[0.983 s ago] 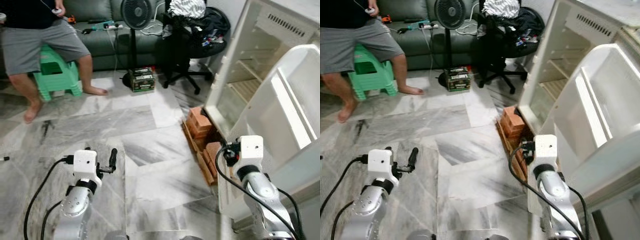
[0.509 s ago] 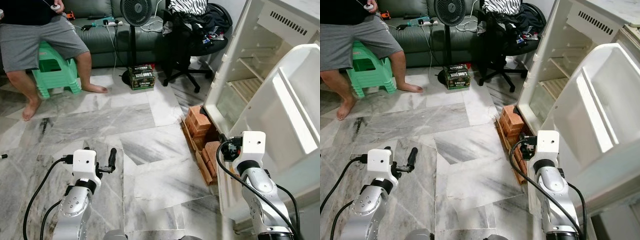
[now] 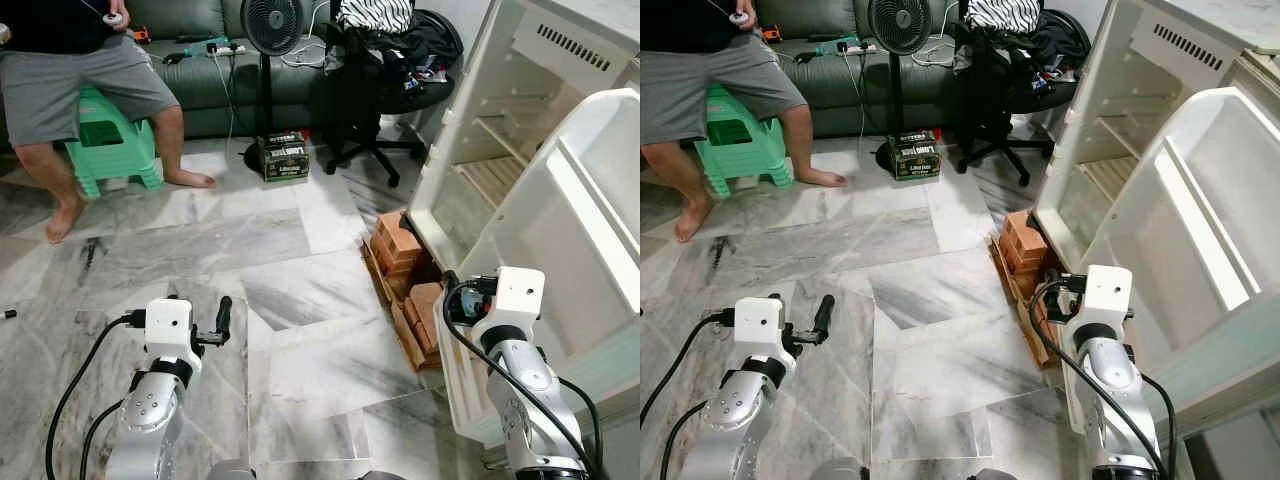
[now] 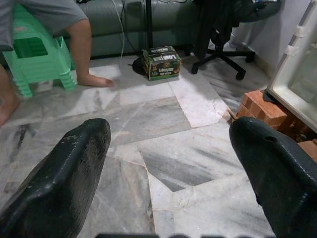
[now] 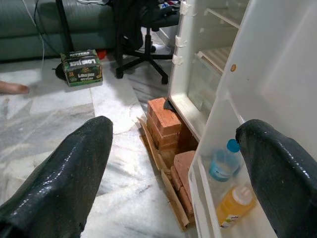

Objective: Restocking fridge

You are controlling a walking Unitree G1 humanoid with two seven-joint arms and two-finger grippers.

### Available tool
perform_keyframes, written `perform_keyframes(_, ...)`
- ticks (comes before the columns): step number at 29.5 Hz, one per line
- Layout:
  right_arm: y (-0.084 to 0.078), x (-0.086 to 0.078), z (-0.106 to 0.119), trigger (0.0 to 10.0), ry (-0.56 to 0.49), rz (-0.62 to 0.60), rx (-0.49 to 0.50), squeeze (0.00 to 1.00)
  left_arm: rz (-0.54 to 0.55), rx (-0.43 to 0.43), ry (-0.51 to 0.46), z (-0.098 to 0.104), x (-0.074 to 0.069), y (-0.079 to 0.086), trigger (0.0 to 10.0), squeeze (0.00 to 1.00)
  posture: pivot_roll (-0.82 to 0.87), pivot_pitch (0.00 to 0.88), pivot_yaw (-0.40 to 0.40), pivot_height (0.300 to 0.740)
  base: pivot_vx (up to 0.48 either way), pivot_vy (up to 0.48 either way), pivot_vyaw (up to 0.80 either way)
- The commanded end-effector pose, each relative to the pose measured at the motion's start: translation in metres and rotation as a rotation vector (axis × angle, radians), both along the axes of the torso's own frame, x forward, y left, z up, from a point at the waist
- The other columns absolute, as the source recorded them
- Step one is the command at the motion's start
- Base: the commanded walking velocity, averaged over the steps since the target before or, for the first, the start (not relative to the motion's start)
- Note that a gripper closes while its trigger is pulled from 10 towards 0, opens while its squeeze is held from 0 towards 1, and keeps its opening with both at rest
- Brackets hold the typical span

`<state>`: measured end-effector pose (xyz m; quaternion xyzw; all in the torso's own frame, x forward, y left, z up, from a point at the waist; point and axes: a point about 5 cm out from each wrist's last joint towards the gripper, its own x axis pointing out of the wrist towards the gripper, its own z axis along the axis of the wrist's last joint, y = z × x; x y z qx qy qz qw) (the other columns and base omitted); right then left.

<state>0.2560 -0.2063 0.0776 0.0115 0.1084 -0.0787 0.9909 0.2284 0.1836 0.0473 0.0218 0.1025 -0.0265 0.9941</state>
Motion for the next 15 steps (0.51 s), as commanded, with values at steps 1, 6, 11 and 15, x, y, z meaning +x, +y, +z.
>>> perform_keyframes(1, -0.002, 0.0028, -0.0005, 10.0, 0.004, -0.018, 0.018, 1.0, 0.004, 0.001, 0.003, 0.0017, 0.0015, 0.0016, 10.0, 0.0, 0.08, 0.0, -0.025, 0.74, 0.0, 0.0, 0.0)
perform_keyframes(6, -0.0019, 0.0033, -0.0021, 10.0, 0.011, -0.039, 0.04, 1.0, 0.004, -0.002, 0.006, 0.0016, 0.0013, 0.0017, 10.0, 0.0, 0.08, 0.0, -0.025, 0.74, 0.0, 0.0, 0.0)
perform_keyframes(11, -0.0021, 0.0021, -0.0025, 10.0, 0.008, -0.048, 0.057, 1.0, 0.002, -0.003, 0.009, 0.0012, 0.0011, 0.0014, 10.0, 0.0, 0.07, 0.0, -0.026, 0.74, 0.0, 0.0, 0.0)
perform_keyframes(15, -0.0038, 0.0015, -0.0031, 10.0, 0.019, -0.055, 0.048, 1.0, -0.002, -0.007, 0.011, 0.0011, 0.0003, 0.0008, 10.0, 0.0, 0.07, 0.0, -0.027, 0.74, 0.0, 0.0, 0.0)
